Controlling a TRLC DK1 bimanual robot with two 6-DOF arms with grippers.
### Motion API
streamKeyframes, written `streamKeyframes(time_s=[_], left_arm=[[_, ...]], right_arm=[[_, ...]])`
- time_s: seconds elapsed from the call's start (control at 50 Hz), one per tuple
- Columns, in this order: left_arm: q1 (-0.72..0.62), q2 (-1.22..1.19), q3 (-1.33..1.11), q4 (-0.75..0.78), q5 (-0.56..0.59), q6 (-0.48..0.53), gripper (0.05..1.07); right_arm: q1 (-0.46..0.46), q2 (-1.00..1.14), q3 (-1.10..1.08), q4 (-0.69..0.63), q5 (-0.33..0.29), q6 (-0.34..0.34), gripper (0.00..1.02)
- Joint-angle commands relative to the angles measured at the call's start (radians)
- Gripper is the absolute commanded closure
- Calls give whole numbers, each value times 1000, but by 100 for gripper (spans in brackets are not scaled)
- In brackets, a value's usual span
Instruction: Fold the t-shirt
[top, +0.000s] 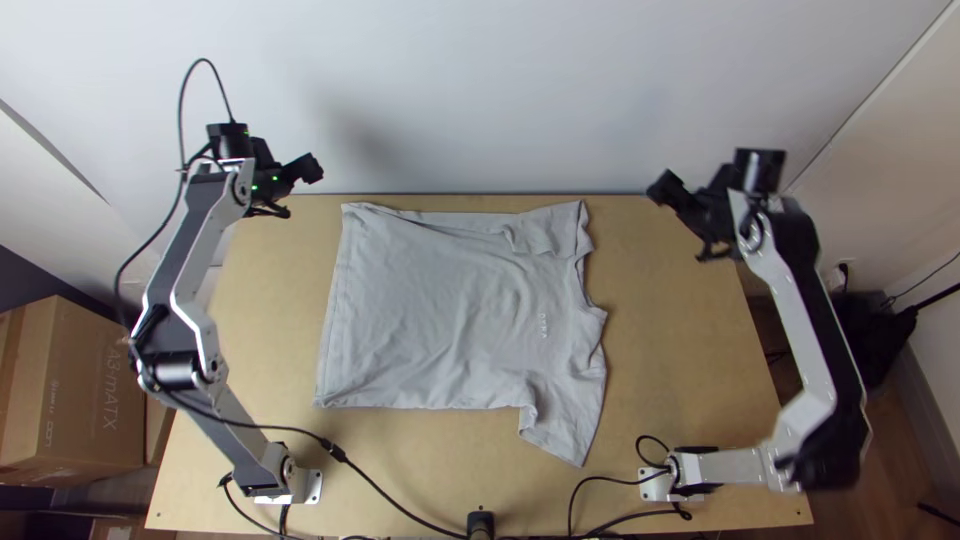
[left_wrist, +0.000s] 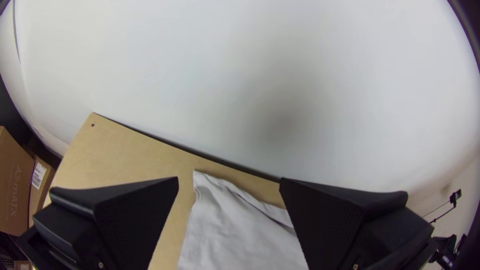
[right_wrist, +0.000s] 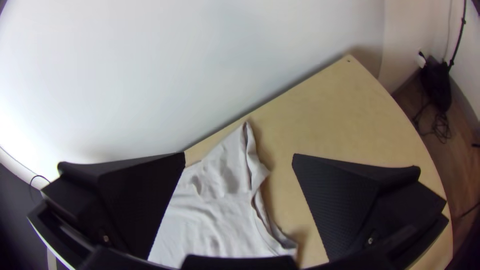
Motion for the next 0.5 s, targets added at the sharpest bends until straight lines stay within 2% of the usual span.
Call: streamKeyframes(time_s=[0.0,0.1,0.14,0.18,0.24,0.34,0.4,0.44,0.48], left_arm=[[29,-176,-104,-26,26,18,11],[57,-313,-186,-68,31,66,11],[72,-362,-213,-83,31,78,11],[84,-405,-227,-123,32,104,11],[100,-466,-239,-184,34,136,11],[130,-564,-275,-238,64,163,11],[146,-603,-284,-282,75,173,11],[146,-630,-293,-299,75,178,11],[146,-656,-305,-304,75,182,11]], right_arm=[[-52,-123,-182,-102,-6,30,4],[-89,-221,-303,-271,-49,41,4],[-88,-247,-343,-336,-64,16,4],[-83,-275,-390,-390,-66,-44,4],[-75,-310,-433,-473,-90,-54,4],[-69,-397,-542,-484,-110,-132,3],[-20,-445,-608,-482,-164,-179,4],[6,-470,-657,-459,-162,-188,4],[8,-479,-705,-438,-172,-169,3]])
